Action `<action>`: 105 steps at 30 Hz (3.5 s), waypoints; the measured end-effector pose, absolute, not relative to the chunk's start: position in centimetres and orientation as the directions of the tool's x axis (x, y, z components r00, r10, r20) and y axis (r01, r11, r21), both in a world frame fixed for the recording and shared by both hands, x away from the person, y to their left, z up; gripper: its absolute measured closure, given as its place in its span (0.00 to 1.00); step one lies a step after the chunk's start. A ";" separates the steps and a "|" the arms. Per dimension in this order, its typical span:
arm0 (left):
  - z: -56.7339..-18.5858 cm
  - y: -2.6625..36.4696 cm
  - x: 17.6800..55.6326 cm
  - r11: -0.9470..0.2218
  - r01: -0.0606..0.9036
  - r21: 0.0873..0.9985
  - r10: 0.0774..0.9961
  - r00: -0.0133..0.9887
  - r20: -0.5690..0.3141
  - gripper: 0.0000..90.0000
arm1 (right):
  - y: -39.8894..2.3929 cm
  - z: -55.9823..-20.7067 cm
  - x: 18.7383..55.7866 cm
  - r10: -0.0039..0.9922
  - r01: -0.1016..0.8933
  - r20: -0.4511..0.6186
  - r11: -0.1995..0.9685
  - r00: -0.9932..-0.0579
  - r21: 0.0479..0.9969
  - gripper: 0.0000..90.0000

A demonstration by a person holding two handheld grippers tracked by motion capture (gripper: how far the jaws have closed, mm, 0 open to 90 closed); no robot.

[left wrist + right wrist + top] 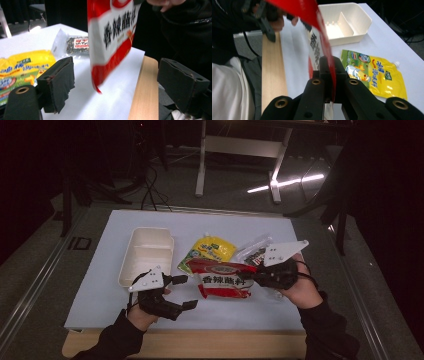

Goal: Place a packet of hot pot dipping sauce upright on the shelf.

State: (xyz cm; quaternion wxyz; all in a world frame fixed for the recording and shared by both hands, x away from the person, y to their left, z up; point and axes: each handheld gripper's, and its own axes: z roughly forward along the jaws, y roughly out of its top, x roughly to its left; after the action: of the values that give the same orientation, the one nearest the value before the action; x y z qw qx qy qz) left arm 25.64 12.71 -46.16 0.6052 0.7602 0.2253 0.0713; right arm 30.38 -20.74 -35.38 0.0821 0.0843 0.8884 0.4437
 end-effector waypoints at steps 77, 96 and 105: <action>-52.7 13.4 23.4 -0.231 0.265 0.936 0.457 0.879 -0.137 0.07 | 0.1 -38.5 47.5 0.308 0.174 0.044 0.411 -0.951 0.895 1.00; -52.7 13.8 23.2 -0.218 0.271 0.937 0.459 0.876 -0.147 0.07 | 3.0 -41.8 49.0 0.290 0.140 0.025 0.383 -0.957 0.913 1.00; -52.8 13.7 23.2 -0.224 0.270 0.936 0.455 0.879 -0.145 0.07 | 2.7 -43.4 49.6 0.309 0.173 0.056 0.365 -0.949 0.915 1.00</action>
State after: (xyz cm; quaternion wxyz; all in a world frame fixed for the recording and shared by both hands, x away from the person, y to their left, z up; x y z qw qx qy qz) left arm 23.15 13.70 -52.80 0.5778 0.7781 0.2330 0.0799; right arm 49.58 2.75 -43.44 0.0627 0.1463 0.8238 0.5440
